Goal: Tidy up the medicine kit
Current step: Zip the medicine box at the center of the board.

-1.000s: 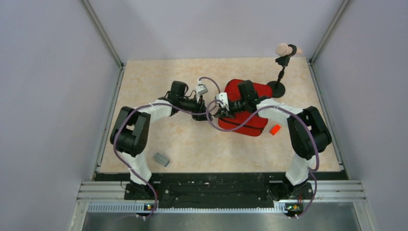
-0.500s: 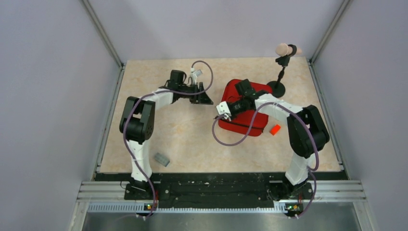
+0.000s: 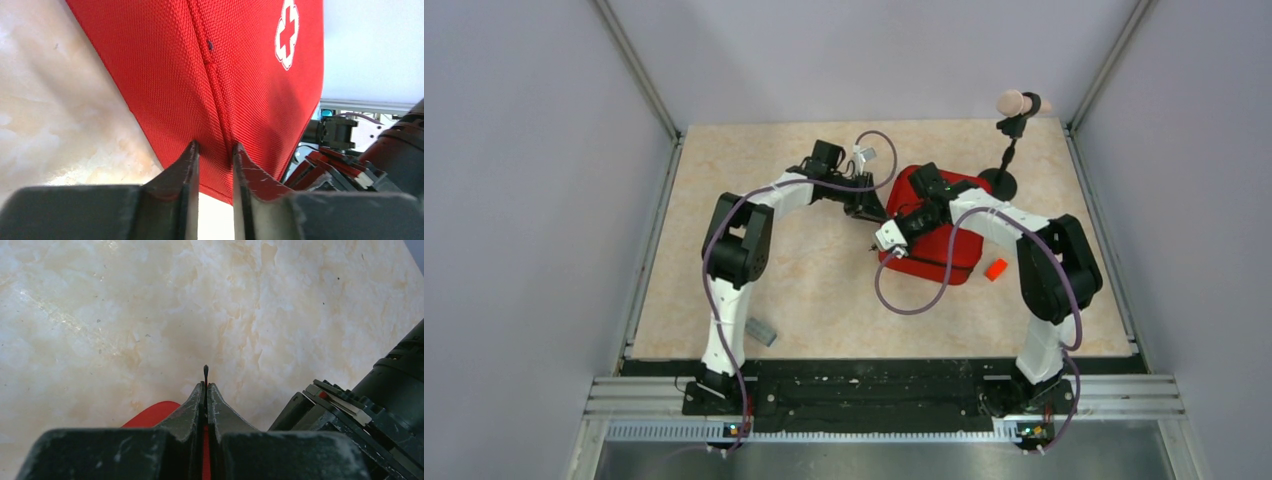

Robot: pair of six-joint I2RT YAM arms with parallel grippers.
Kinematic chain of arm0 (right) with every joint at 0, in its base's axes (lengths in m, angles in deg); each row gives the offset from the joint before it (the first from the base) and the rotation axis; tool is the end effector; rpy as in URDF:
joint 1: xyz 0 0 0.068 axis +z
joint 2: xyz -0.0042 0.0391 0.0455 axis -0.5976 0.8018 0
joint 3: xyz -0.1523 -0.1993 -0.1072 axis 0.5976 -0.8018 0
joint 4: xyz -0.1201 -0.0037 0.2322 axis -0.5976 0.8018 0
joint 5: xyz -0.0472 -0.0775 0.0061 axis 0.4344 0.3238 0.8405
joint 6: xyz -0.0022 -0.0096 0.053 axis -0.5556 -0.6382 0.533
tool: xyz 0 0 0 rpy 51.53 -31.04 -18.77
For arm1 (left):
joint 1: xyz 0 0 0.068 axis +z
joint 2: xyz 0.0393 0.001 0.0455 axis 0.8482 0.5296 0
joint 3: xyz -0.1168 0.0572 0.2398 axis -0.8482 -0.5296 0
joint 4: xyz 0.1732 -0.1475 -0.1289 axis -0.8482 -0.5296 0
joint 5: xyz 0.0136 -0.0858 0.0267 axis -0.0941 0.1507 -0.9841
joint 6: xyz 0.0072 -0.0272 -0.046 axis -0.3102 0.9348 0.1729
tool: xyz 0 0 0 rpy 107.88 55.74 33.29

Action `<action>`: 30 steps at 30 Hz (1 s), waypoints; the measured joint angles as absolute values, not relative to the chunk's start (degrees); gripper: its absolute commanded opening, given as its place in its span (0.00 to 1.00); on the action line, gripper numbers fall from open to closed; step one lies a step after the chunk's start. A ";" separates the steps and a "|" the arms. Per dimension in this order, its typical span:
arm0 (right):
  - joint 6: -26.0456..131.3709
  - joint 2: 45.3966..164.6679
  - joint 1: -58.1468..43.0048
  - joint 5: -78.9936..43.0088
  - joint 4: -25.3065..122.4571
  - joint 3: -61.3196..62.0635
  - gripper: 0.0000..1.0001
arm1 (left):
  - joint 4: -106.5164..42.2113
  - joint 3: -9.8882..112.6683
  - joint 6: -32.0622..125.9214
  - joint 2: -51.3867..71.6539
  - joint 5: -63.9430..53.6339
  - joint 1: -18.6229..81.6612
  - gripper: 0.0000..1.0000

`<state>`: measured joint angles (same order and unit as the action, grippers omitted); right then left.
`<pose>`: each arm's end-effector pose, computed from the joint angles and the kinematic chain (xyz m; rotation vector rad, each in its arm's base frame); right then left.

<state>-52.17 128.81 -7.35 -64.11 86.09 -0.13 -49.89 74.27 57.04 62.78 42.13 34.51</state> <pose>0.3050 0.2044 0.2113 -2.0903 0.7876 0.6849 0.4312 -0.2197 0.1676 0.5190 2.4097 -1.5259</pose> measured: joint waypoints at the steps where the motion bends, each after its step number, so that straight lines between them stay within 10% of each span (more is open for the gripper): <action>1: -52.63 128.83 -7.29 -64.04 86.15 -0.13 0.00 | -50.31 74.46 57.39 62.78 42.35 34.64 0.00; 30: -62.99 131.08 -6.22 -64.24 100.71 4.29 0.00 | -69.41 85.81 36.39 65.97 41.94 46.99 0.01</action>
<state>-62.99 131.08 -6.22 -64.24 100.71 4.29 -69.41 85.81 36.39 65.97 41.94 46.99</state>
